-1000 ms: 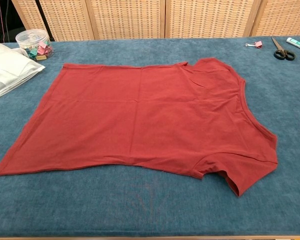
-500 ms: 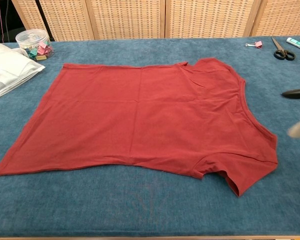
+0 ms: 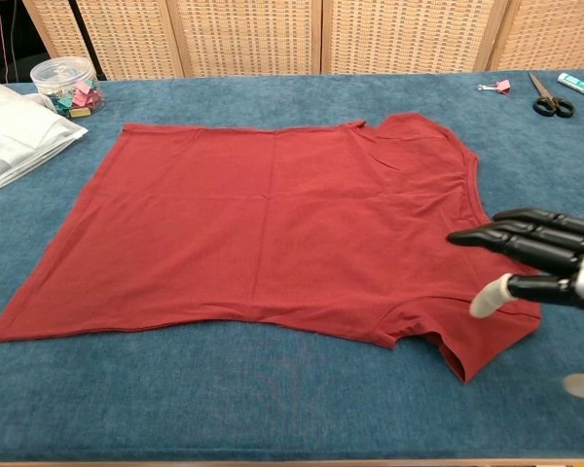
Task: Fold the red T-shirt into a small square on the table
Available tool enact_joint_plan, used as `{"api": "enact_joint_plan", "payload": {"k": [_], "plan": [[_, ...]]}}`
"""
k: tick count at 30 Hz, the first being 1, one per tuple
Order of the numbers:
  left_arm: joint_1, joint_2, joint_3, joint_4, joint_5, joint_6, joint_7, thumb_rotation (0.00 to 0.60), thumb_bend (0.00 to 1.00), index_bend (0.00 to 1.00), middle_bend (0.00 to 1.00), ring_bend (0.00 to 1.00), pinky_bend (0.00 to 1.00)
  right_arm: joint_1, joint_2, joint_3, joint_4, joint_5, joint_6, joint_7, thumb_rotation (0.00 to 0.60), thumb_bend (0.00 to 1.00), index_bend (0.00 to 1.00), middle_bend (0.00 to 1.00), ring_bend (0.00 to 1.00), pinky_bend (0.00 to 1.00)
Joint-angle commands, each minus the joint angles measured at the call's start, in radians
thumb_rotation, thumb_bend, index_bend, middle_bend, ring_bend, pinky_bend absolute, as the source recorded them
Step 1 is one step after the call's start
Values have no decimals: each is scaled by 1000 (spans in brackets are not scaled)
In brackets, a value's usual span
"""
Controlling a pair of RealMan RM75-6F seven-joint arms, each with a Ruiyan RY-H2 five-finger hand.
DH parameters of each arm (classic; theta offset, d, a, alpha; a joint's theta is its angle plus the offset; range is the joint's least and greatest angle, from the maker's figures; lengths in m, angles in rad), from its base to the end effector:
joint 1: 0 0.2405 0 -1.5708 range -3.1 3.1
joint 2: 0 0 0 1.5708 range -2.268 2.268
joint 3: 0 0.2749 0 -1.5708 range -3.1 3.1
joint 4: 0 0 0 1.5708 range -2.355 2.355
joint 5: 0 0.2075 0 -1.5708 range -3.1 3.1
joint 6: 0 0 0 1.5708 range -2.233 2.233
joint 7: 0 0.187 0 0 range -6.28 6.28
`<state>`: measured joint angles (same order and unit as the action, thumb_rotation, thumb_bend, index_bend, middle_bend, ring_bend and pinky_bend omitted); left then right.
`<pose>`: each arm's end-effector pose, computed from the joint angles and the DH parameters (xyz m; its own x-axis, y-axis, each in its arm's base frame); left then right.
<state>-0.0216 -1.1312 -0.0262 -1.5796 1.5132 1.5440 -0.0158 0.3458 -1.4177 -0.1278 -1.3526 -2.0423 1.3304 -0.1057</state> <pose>-0.3409 0.1995 0.1734 0.4017 -0.0090 0.9157 0.9153 0.0376 -0.4011 -0.2290 -0.2173 -0.0006 0.5960 -0.0789 0.7991 -0.5688 -0.7439 0.3507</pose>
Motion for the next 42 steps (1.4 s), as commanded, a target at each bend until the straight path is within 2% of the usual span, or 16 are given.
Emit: {"api": "enact_joint_plan", "payload": {"k": [1, 14, 33, 36, 42], "plan": [[-1, -2, -1, 0, -4, -4, 3, 600, 36, 0, 0, 0, 0, 14, -24, -2, -6, 1, -19, -27, 600, 0, 299, 0, 0, 0], [-4, 0, -6, 4, -15, -12, -4, 600, 39, 0, 0, 0, 0, 45, -108, 24, 14, 41, -70, -149, 600, 0, 300, 0, 0, 0], [-9, 0, -4, 3, -19, -25, -4, 600, 41, 0, 0, 0, 0, 81, -176, 46, 27, 106, -102, -199, 600, 4, 369, 0, 0, 0], [-9, -1, -4, 3, -20, -26, -4, 600, 42, 0, 0, 0, 0, 87, -191, 49, 35, 117, -106, -200, 600, 55, 392, 0, 0, 0], [-10, -2, -4, 5, -22, -28, -4, 600, 41, 0, 0, 0, 0, 98, -210, 53, 55, 130, -98, -188, 600, 262, 454, 5, 0, 0]]}}
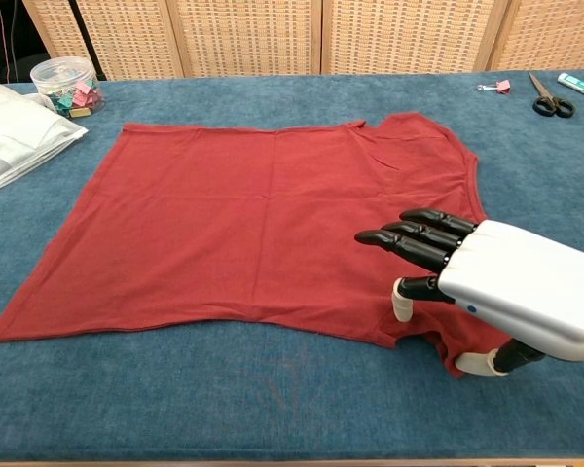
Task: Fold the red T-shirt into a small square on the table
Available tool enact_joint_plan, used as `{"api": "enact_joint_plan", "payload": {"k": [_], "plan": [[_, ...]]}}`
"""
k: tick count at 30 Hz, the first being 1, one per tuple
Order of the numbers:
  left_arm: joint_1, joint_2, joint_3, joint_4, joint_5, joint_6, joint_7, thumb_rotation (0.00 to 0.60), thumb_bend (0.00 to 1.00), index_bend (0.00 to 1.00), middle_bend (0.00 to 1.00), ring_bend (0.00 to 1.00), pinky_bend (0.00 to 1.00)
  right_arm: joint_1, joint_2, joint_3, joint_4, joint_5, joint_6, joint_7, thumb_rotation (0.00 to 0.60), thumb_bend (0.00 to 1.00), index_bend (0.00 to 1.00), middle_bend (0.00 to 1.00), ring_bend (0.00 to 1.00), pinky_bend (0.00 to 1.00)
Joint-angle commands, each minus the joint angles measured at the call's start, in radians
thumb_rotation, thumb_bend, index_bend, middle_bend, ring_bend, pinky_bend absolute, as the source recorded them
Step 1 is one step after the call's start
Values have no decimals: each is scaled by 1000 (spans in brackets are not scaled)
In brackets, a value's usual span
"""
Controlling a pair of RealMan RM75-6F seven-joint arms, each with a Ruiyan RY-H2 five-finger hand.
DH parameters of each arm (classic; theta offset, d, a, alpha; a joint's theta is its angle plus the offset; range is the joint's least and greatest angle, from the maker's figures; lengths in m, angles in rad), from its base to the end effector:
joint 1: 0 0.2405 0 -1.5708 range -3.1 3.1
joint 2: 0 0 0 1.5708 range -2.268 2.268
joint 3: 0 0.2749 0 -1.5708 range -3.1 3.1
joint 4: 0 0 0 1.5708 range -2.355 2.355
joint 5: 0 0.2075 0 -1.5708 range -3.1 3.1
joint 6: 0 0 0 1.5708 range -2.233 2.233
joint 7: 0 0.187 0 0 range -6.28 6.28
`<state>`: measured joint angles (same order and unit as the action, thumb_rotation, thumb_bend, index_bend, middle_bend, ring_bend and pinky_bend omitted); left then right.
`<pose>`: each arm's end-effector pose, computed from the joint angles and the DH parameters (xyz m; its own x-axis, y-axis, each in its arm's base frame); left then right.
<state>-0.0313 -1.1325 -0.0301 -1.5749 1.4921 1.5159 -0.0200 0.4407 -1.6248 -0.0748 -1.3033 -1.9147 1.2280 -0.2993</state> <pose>-0.3452 0.2035 0.1709 0.3990 0.0106 0.9169 0.9156 0.0503 -0.3990 -0.1853 -0.2474 -0.0627 0.6251 0.0078 0.7805 -0.5183 -0.7436 0.4225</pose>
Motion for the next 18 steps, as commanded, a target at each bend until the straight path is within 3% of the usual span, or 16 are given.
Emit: {"api": "enact_joint_plan", "payload": {"k": [1, 5, 7, 18], "plan": [[0, -1, 0, 1, -1, -1, 0, 600, 41, 0, 0, 0, 0, 4, -4, 0, 10, 3, 7, 9, 600, 302, 465, 8, 0, 0], [-1, -3, 1, 4, -3, -5, 1, 600, 42, 0, 0, 0, 0, 5, -7, -4, 25, 7, 17, 17, 600, 457, 486, 12, 0, 0], [-2, -4, 2, 5, -3, -8, 3, 600, 42, 0, 0, 0, 0, 6, -9, -8, 31, 8, 20, 25, 600, 485, 497, 12, 0, 0], [-13, -17, 25, 18, 22, -38, -14, 600, 47, 0, 0, 0, 0, 18, -13, -36, 75, -14, 57, 81, 600, 492, 597, 28, 0, 0]]}}
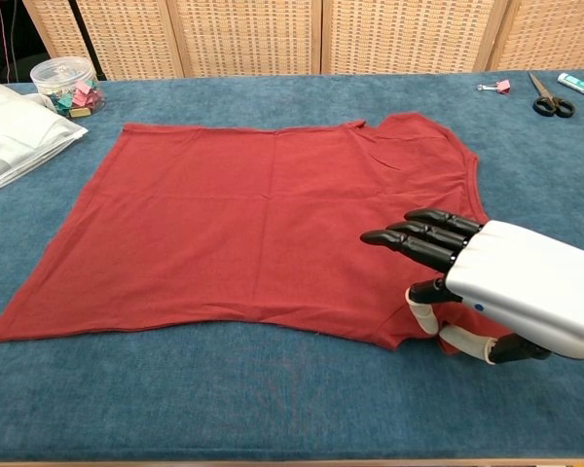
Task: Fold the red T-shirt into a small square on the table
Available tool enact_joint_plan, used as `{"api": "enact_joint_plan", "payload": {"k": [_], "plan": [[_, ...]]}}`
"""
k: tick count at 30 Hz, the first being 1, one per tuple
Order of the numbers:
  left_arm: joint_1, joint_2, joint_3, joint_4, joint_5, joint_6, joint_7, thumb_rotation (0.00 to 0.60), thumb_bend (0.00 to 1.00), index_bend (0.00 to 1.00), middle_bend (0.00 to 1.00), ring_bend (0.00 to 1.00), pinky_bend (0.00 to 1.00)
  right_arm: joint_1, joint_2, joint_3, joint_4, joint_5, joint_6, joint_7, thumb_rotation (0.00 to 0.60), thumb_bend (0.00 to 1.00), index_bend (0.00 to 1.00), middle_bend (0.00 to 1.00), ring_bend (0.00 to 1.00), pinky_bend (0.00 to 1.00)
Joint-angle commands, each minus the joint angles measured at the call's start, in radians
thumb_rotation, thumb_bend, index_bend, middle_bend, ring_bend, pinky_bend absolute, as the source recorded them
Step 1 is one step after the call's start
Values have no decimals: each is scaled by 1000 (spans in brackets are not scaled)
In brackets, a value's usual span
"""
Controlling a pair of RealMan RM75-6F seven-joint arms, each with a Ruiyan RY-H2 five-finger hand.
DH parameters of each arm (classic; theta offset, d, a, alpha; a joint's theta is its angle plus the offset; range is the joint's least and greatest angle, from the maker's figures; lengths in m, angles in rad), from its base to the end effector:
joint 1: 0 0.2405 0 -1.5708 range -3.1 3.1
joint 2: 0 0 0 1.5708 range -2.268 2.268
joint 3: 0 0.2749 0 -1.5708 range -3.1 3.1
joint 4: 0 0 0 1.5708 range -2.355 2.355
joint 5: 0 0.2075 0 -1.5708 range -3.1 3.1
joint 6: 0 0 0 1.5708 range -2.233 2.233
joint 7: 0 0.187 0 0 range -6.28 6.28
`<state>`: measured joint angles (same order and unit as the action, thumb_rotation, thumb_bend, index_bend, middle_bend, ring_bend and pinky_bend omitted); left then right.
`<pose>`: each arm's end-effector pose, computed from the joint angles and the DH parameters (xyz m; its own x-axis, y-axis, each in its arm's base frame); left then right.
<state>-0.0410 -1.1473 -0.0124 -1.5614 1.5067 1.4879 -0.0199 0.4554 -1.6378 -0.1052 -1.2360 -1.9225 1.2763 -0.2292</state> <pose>-0.3460 0.2031 0.1582 0.3980 0.0527 0.9159 0.9162 0.0280 -0.3998 -0.1930 -0.2493 -0.0628 0.6097 0.0005 0.7926 -0.5209 -0.7534 0.4012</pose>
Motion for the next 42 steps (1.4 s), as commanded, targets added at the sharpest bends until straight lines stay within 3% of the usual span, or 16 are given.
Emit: {"api": "enact_joint_plan", "payload": {"k": [1, 10, 13, 17, 25, 30, 42], "plan": [[-6, -3, 10, 8, 10, -16, -22, 600, 47, 0, 0, 0, 0, 4, 0, -9, 13, -9, 14, 18, 600, 492, 603, 31, 0, 0], [-22, -40, 28, 62, 54, -30, -53, 600, 91, 0, 0, 0, 0, 7, -6, -19, 44, -14, 44, 55, 600, 517, 626, 40, 0, 0], [-47, -85, 34, 134, 111, -24, -156, 600, 104, 11, 0, 0, 0, 10, -8, -24, 51, -16, 50, 73, 600, 517, 626, 40, 0, 0], [-69, -143, 46, 239, 162, -10, -324, 600, 106, 169, 0, 0, 0, 12, -9, -27, 58, -17, 57, 83, 600, 517, 630, 45, 0, 0], [-122, -270, 85, 446, 229, -31, -507, 600, 113, 290, 0, 0, 0, 17, -5, -36, 66, -13, 63, 116, 600, 517, 642, 45, 0, 0], [-147, -328, 117, 530, 251, -71, -523, 600, 111, 302, 0, 0, 0, 20, -3, -41, 71, -11, 66, 135, 600, 517, 649, 45, 0, 0], [-186, -404, 134, 607, 247, -105, -529, 600, 146, 365, 0, 0, 0, 23, -3, -43, 88, -1, 75, 158, 600, 528, 652, 45, 0, 0]]}}
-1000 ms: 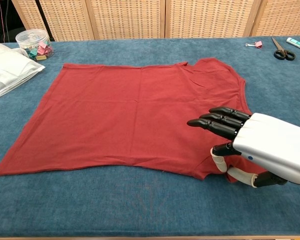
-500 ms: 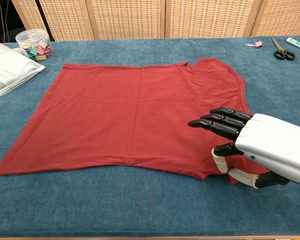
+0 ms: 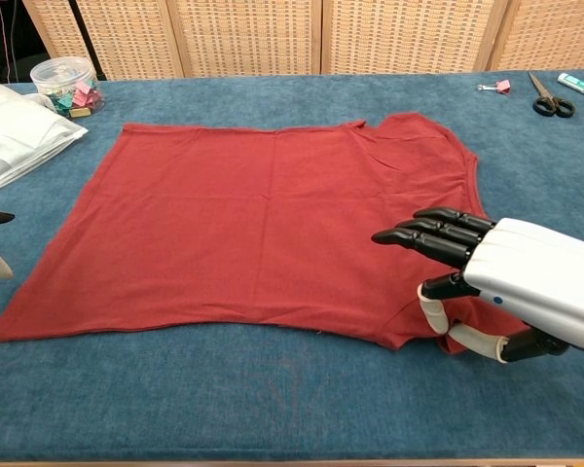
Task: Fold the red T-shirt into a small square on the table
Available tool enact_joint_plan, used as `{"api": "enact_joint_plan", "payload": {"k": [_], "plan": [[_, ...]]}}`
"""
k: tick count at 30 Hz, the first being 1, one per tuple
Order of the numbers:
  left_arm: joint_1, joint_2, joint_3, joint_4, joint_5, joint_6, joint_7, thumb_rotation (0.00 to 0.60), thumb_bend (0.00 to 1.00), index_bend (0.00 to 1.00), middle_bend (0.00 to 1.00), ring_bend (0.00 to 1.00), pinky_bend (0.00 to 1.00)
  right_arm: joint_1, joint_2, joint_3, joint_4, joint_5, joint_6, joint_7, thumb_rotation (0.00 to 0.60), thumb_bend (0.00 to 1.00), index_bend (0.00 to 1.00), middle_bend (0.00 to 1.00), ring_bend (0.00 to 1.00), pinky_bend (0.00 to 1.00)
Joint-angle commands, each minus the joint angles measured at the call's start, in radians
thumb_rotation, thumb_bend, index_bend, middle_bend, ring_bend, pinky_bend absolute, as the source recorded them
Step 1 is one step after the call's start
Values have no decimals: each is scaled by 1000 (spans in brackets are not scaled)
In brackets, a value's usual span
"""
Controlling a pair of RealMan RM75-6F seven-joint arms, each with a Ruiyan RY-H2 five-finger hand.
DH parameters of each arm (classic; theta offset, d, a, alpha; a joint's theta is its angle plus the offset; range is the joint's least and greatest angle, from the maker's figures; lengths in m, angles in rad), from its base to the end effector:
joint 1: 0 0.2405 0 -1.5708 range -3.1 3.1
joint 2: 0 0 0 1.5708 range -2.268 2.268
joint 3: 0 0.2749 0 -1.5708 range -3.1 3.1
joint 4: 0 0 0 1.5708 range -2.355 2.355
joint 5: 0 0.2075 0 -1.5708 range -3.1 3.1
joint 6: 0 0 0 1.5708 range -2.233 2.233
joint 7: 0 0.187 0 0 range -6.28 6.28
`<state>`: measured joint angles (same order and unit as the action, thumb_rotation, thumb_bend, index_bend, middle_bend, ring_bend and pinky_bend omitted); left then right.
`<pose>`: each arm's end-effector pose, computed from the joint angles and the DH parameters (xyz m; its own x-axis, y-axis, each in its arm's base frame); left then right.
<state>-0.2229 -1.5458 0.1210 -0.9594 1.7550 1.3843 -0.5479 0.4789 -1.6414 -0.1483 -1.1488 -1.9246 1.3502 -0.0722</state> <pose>-0.3486 0.2360 0.0124 0.1872 0.3324 0.9244 0.9535 -0.2876 -0.0896 -0.2043 -0.2548 -0.0564 0.5573 -0.0490 0.8289 -0.5554 -0.7641 0.3283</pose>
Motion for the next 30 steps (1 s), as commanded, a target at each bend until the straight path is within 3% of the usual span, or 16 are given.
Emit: {"api": "enact_joint_plan", "payload": {"k": [1, 30], "plan": [[-7, -8, 1, 7, -2, -1, 0, 600, 148, 365, 0, 0, 0, 0, 0, -1, 1, 1, 2, 2, 600, 534, 652, 45, 0, 0], [-62, -53, -1, 41, -43, -35, 8, 600, 208, 376, 0, 0, 0, 0, 0, -2, 5, 12, 16, 6, 600, 543, 657, 45, 0, 0]]}}
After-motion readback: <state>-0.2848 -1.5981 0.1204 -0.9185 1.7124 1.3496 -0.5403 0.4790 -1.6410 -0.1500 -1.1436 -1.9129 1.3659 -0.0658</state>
